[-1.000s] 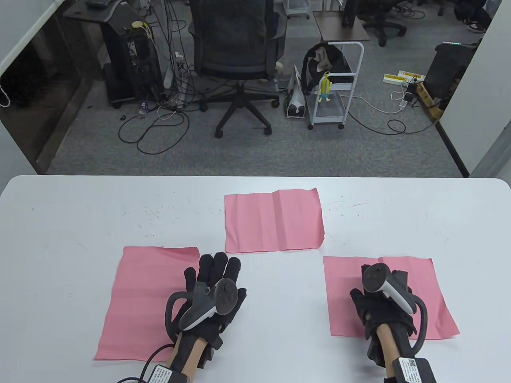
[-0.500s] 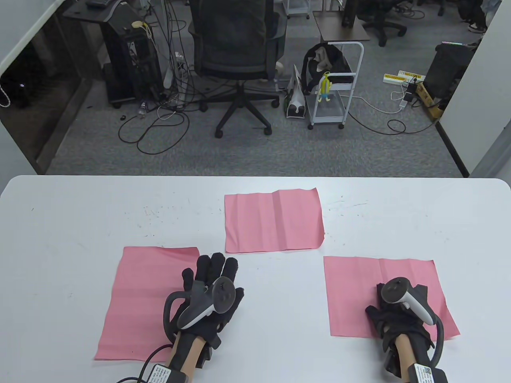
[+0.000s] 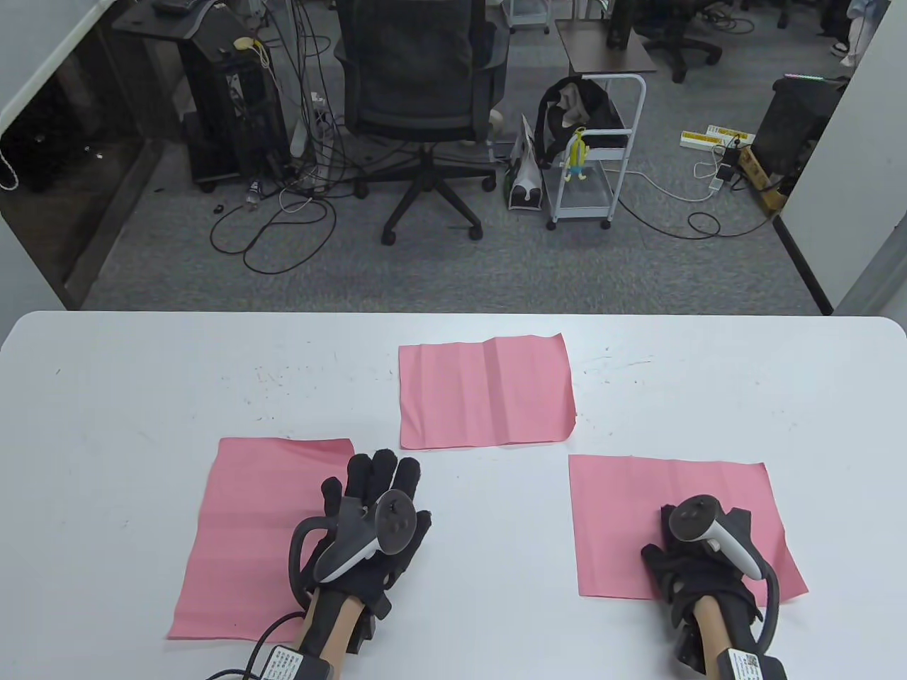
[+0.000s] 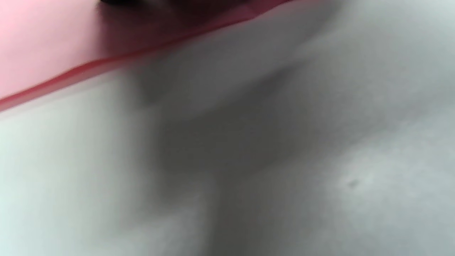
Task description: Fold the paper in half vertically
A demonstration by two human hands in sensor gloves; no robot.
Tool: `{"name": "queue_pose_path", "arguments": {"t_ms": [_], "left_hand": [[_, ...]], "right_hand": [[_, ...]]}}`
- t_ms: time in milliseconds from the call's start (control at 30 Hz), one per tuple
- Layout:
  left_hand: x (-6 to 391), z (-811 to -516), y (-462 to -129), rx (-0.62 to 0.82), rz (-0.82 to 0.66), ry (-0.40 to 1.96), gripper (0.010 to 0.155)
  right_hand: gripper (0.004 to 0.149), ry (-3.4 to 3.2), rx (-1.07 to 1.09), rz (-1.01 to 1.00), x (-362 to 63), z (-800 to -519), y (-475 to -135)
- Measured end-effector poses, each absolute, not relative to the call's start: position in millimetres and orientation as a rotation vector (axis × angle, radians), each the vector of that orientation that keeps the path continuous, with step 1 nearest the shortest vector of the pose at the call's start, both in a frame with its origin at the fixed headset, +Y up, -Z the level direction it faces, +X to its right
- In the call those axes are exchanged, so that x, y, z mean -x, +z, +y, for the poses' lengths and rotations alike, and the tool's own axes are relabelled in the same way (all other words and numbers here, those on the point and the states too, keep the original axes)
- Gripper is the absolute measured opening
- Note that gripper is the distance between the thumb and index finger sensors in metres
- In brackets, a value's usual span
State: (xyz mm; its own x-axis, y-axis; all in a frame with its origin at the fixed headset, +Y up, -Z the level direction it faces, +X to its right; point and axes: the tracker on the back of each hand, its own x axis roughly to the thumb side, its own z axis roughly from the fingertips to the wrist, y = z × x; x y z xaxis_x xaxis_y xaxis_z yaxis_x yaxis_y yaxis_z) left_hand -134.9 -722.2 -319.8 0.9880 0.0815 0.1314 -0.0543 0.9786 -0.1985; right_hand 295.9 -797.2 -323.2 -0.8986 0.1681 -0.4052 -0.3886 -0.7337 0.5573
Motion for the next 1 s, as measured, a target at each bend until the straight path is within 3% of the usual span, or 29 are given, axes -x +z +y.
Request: {"name": "queue_pose_path", "arguments": {"t_ms": [1000], "left_hand": [[139.7, -726.3, -321.9, 0.249, -0.138, 0.125, 0.078]], "right_hand": [[0.07, 2.786, 0.269, 1.036, -111.1, -802.3, -315.6]]}}
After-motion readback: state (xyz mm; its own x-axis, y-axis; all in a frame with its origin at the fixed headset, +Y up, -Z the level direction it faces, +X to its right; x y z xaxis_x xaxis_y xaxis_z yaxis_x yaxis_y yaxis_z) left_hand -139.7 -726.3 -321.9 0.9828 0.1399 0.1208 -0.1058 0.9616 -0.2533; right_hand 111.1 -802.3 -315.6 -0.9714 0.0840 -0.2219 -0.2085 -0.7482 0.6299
